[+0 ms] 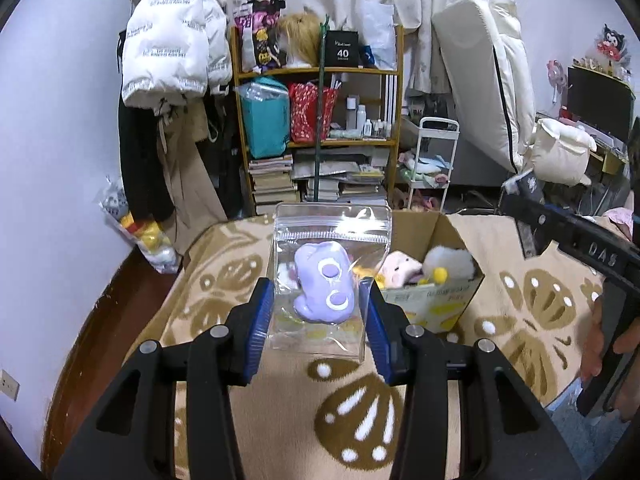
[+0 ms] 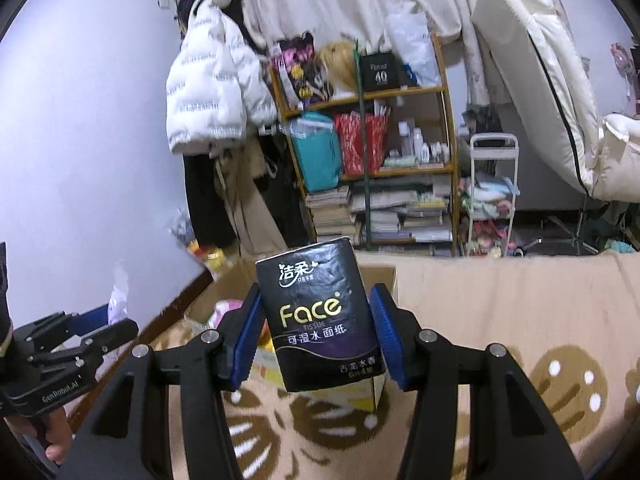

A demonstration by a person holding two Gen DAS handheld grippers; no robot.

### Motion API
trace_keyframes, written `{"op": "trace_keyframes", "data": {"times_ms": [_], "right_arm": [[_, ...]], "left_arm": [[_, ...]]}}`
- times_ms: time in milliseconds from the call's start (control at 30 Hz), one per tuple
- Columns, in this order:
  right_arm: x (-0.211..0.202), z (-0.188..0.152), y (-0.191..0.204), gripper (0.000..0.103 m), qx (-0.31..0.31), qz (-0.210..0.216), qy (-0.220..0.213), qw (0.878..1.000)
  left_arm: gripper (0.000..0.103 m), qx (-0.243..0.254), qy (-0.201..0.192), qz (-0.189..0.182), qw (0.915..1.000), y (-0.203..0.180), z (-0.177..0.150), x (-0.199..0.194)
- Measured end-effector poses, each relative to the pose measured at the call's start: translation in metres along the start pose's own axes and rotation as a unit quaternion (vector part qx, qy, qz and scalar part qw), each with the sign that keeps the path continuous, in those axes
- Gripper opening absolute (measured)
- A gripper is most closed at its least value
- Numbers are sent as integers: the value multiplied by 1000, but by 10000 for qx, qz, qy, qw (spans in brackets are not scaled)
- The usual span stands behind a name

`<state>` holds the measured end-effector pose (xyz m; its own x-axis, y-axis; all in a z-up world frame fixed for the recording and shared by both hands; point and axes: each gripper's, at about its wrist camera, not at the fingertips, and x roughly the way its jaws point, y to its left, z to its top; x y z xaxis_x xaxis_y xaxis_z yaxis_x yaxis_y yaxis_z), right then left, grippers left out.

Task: Organize soft objects
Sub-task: 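Lift bagged toy with left tool while right tool carries tissue pack over box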

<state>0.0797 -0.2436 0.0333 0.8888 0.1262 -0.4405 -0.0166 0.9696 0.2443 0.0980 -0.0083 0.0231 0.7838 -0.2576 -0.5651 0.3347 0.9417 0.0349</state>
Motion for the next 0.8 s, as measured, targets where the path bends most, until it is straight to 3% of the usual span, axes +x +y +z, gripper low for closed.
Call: {"op": "trace_keyframes", "data": {"times_ms": [200,500,667,800], "right_arm": [[2,23,-2,56,-24,124,-235,9996],[21,45,2,56,-382,112,-187,9990],[37,57,4,56,-468,431,-135,9979],[48,55,7,56,-581,348,-120,9976]], "left_arm": [[43,126,-109,97,9998,-4,15,6],[43,357,-380,153,9985,-13,42,19],[44,376,-463,119,9981,-19,54,33],[44,436,-444,100,9980,-22,56,46]]}}
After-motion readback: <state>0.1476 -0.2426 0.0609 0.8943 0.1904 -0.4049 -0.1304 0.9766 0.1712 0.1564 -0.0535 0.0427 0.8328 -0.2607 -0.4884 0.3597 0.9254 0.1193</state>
